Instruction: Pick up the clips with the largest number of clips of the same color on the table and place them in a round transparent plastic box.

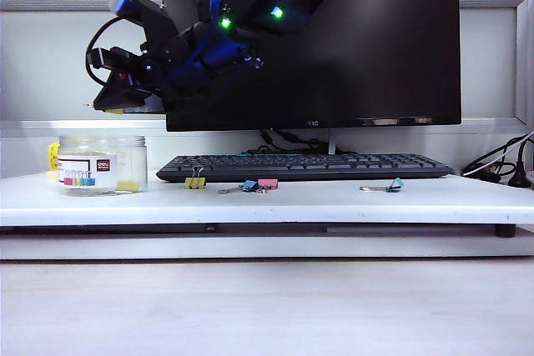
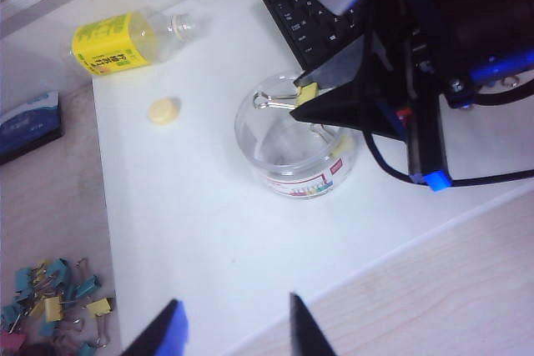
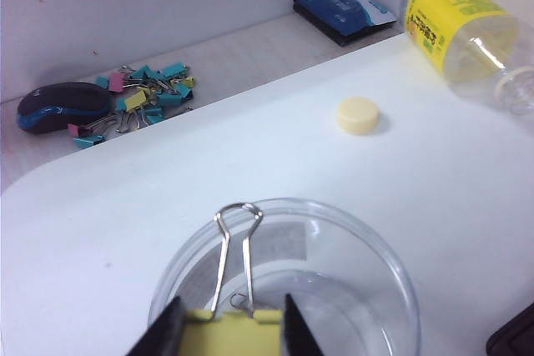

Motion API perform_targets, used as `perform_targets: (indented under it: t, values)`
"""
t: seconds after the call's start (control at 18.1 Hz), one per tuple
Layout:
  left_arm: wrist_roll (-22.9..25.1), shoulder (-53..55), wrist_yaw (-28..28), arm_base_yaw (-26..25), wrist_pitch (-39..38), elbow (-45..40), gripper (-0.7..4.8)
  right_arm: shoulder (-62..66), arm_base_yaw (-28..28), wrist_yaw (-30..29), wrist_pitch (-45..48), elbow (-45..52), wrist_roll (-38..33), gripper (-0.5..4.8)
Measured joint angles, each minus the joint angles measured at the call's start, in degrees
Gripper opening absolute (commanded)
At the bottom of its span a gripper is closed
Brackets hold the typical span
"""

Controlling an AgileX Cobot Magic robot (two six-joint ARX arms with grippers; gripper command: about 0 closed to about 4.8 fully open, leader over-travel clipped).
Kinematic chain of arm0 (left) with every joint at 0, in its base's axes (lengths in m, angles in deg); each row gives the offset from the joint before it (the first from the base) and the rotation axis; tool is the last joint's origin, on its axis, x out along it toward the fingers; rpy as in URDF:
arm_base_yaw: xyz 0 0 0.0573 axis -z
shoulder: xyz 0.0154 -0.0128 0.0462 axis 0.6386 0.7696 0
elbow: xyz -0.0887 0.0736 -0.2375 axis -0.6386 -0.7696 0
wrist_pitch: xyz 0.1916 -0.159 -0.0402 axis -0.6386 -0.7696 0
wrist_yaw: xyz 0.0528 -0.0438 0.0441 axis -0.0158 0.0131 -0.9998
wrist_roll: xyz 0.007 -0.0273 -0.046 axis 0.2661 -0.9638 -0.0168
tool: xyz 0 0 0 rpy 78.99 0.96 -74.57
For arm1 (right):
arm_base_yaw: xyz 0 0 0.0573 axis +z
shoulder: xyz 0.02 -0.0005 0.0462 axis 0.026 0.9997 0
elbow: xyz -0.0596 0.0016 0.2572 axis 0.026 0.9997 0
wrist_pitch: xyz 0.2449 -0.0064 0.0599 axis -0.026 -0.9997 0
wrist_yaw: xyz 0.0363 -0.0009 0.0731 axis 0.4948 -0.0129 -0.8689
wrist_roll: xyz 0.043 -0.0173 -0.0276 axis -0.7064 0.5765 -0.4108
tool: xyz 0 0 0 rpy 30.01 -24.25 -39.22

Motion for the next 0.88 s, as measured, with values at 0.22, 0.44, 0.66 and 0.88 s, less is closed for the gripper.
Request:
perform_targets:
  t: [0.22,0.44,0.66,0.88]
  values:
    - [0.0,0.0,0.0,0.0,0.0,0.0,1.75,0.0,0.0,0.0,0.0,0.0,0.0,1.19]
    - [0.0,0.0,0.0,0.0,0.0,0.0,1.75,0.3,0.0,0.1,0.1,0.0,0.0,1.76]
    - [0.0,0.0,1.1,0.0,0.0,0.0,1.75,1.5,-0.2,0.2,-0.7,0.0,0.0,1.76]
    - [0.0,0.0,1.1,0.0,-0.5,0.0,1.75,1.5,-0.2,0.2,-0.4,0.0,0.0,1.76]
